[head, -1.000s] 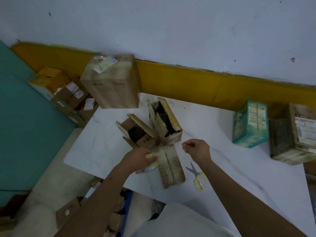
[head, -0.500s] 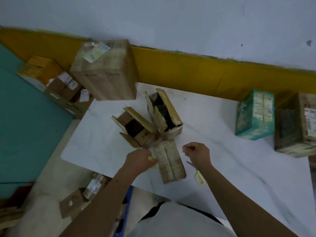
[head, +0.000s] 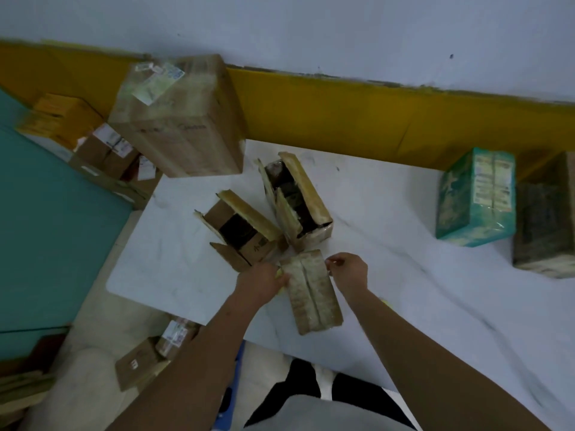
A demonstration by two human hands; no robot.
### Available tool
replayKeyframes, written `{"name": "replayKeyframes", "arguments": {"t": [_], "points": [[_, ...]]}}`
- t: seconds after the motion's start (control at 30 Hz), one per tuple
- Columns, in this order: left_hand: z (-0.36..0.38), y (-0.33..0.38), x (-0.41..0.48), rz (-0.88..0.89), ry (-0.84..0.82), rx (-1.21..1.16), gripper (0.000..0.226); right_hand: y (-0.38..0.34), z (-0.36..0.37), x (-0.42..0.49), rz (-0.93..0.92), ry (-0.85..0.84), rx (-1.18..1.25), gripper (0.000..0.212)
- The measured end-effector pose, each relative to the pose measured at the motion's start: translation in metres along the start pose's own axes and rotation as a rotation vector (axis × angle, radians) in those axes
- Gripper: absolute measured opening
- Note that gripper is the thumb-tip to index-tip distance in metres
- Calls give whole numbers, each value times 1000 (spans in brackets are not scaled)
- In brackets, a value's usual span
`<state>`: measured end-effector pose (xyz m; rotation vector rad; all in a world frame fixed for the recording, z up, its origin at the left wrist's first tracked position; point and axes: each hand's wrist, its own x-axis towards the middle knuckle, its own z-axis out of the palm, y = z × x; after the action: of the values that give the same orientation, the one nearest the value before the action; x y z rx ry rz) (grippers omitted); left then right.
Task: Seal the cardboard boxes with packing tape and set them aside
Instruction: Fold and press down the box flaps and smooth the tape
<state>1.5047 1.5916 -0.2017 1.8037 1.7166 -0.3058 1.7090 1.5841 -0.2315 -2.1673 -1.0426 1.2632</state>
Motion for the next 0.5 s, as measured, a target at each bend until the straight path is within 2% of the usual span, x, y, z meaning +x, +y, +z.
{"name": "replayKeyframes", "arguments": {"t": [0.03, 0.13, 0.17, 0.23, 0.3, 0.37, 0.43, 0.5], "points": [[0, 0, 0, -3, -15, -27, 42, -2, 4, -2, -11, 3, -55, 13], [0, -4, 3, -43, -100, -136, 41, -10, 1, -7, -43, 33, -335, 64], [-1, -6, 4, -56, -120, -172, 41, -15, -3, -12, -91, 90, -414, 71], [-2, -7, 5, -60, -135, -210, 45, -25, -5, -25, -254, 172, -459, 71], [-3, -6, 6, -57, -143, -229, 41, -26, 7, -41, -312, 33, -552, 90], [-3, -1, 6, -56, -143, -239, 35, -15, 26, -55, -213, -179, -673, 122], [-4, 2, 7, -42, -157, -277, 38, -3, 38, -59, -183, -218, -696, 135], [-11, 3, 5, -13, -261, -393, 36, -3, 37, -55, -217, -168, -638, 136]]}}
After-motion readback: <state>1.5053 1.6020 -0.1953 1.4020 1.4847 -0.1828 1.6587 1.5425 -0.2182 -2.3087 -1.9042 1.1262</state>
